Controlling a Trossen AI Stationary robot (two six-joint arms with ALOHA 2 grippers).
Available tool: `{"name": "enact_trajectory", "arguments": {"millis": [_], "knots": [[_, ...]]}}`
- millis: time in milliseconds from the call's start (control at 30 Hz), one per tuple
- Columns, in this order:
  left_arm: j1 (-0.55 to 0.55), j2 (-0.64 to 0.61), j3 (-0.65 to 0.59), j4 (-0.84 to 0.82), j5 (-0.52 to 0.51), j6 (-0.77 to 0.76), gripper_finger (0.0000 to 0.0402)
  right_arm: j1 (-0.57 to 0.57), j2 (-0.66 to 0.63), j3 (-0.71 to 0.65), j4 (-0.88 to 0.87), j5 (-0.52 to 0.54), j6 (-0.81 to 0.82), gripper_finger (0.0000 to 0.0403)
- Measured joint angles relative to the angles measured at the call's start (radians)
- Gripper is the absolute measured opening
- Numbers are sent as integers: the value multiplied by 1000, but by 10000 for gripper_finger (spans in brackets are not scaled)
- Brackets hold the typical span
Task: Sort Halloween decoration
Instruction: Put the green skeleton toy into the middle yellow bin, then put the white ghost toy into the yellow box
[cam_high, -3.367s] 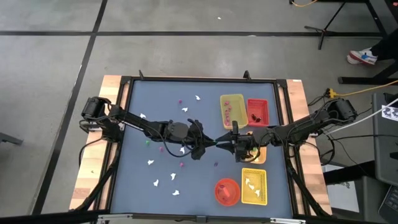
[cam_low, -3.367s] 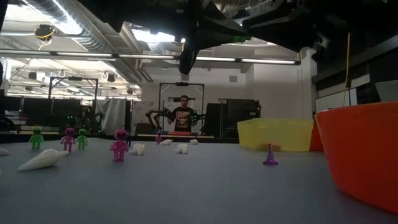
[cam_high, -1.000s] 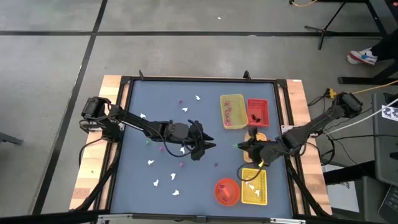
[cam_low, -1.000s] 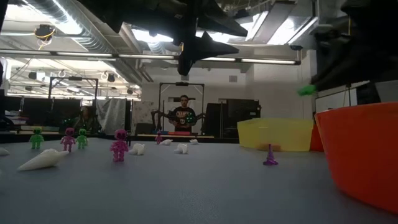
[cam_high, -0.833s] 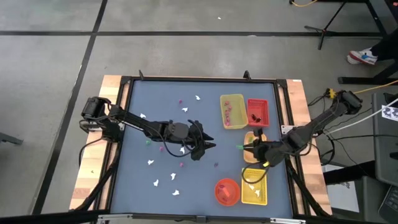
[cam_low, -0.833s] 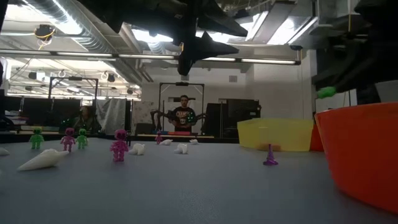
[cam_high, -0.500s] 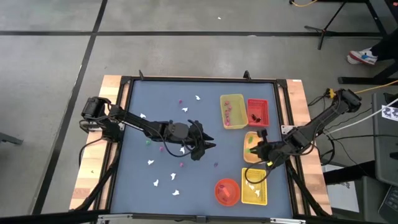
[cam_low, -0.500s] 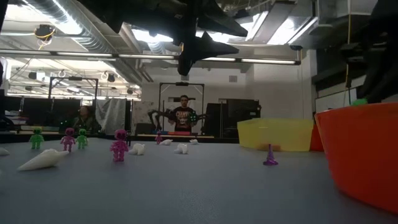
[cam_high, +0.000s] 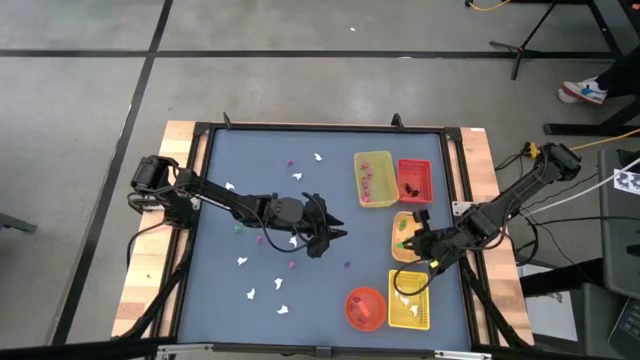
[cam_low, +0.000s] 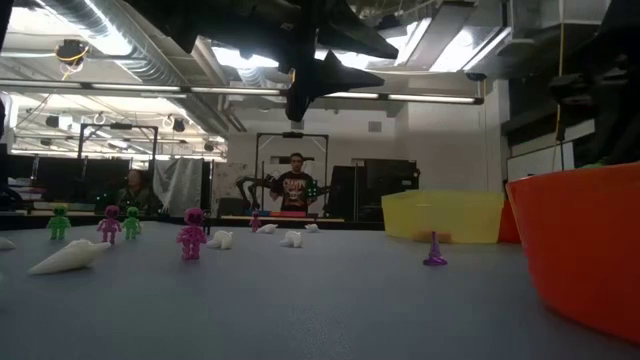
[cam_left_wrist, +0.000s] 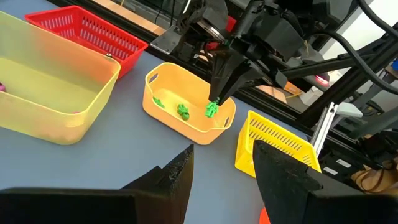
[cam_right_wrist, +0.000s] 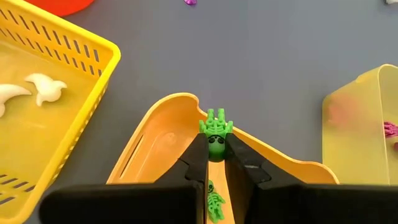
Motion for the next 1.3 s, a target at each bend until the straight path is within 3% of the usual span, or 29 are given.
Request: {"name": "enact_trajectory", "arguments": {"millis": [167, 500, 700, 1300], "knots": [[0, 0, 0, 0, 0, 0, 149, 0, 0, 0, 0, -2, 0, 46], [0, 0, 0, 0, 0, 0, 149, 0, 0, 0, 1, -8, -1, 158], [0, 0, 0, 0, 0, 0, 149, 0, 0, 0, 1, -7, -1, 200], [0, 0, 0, 0, 0, 0, 149, 0, 0, 0, 55, 19, -3, 215]]}}
